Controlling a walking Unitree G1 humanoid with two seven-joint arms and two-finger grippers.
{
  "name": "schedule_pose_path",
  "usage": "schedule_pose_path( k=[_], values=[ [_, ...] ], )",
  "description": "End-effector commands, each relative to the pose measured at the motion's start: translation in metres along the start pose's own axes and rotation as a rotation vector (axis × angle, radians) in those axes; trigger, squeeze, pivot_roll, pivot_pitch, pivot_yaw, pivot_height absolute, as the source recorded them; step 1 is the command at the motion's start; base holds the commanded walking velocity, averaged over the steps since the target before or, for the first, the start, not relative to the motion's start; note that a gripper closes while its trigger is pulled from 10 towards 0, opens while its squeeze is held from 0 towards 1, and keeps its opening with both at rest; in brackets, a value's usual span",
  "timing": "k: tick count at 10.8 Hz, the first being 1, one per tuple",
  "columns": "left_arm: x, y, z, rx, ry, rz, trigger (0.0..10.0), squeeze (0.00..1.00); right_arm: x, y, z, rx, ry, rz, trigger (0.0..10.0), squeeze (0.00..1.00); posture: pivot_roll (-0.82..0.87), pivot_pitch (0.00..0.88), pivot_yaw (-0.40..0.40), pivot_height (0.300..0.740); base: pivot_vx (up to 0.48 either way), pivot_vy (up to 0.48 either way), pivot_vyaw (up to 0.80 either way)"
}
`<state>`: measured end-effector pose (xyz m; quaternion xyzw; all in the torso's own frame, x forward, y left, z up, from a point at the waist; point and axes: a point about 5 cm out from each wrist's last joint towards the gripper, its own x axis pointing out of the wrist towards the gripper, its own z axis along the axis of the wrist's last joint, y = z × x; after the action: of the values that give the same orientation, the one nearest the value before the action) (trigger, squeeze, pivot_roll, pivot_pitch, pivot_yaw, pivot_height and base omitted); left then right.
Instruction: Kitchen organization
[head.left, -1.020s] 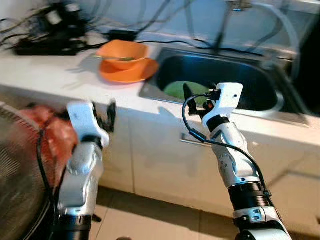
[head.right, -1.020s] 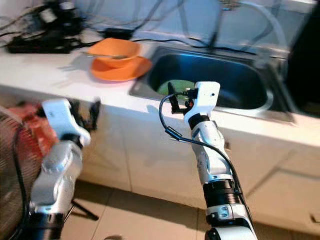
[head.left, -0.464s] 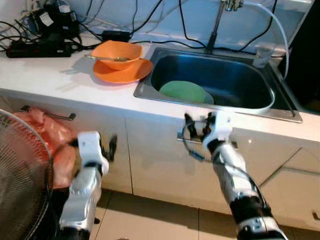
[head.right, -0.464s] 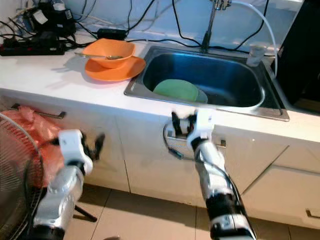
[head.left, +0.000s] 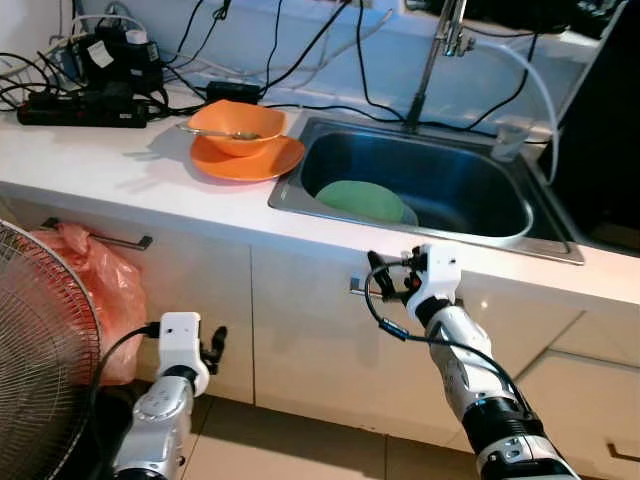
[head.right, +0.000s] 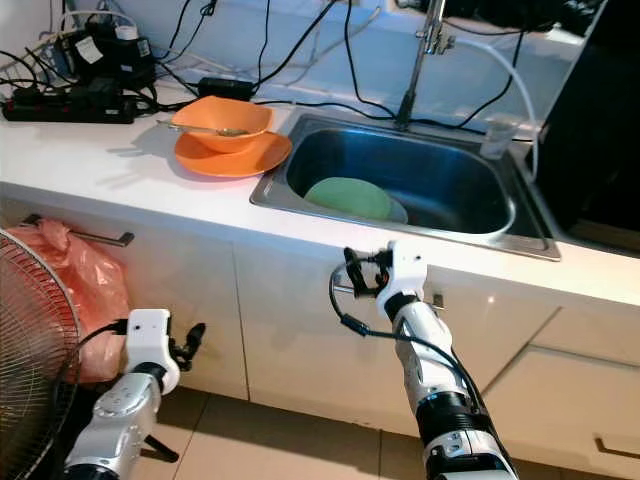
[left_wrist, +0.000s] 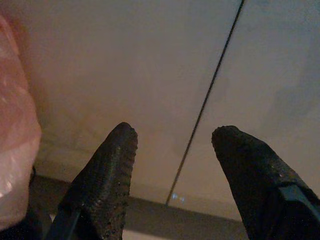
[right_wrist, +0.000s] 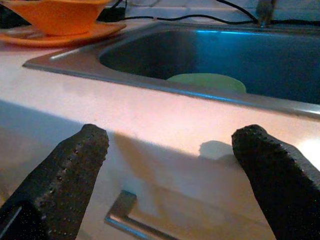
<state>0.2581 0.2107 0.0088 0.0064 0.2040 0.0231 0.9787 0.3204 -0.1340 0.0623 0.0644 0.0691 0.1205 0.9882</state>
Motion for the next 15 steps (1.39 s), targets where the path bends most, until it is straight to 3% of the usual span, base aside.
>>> schedule_pose_path(
  k=[1,4,6,8,9,14,15],
  values=[
    [0.003,-0.001,0.007,0.011,-0.032,-0.008,10.0,0.00,-0.027,-0.015,-0.054,0.059,0.231,-0.087,10.0,0.00,0.10,0.000,-0.032,0.740,0.000,0.000,0.00],
    [0.007,-0.007,0.019,0.019,-0.104,-0.031,10.0,0.00,-0.016,-0.012,-0.025,0.014,0.074,-0.067,10.0,0.00,0.10,0.000,-0.024,0.740,0.000,0.000,0.00],
    [0.003,-0.006,0.010,0.022,-0.084,-0.046,10.0,0.00,-0.035,-0.011,-0.035,0.016,0.078,-0.032,10.0,0.00,0.08,0.015,-0.014,0.740,0.000,0.000,0.00],
    [0.002,-0.003,0.001,0.033,-0.034,-0.053,10.0,0.00,-0.055,-0.013,-0.059,0.018,0.163,-0.047,10.0,0.00,0.06,0.032,0.002,0.740,0.000,0.000,0.00],
    [0.002,-0.001,-0.012,0.029,0.043,-0.069,10.0,0.00,-0.061,-0.014,-0.077,0.031,0.257,-0.075,10.0,0.00,0.06,0.035,0.011,0.740,0.000,0.000,0.00],
    [0.002,0.000,-0.050,0.009,0.292,-0.093,10.0,0.00,-0.062,-0.020,-0.110,0.138,0.522,-0.166,10.0,0.00,0.07,0.023,-0.001,0.740,0.000,0.000,0.00],
    [0.001,-0.002,-0.056,0.030,0.327,-0.110,10.0,0.00,-0.065,-0.018,-0.117,0.116,0.583,-0.162,10.0,0.00,0.07,0.018,-0.005,0.740,0.000,0.000,0.00]
  ],
)
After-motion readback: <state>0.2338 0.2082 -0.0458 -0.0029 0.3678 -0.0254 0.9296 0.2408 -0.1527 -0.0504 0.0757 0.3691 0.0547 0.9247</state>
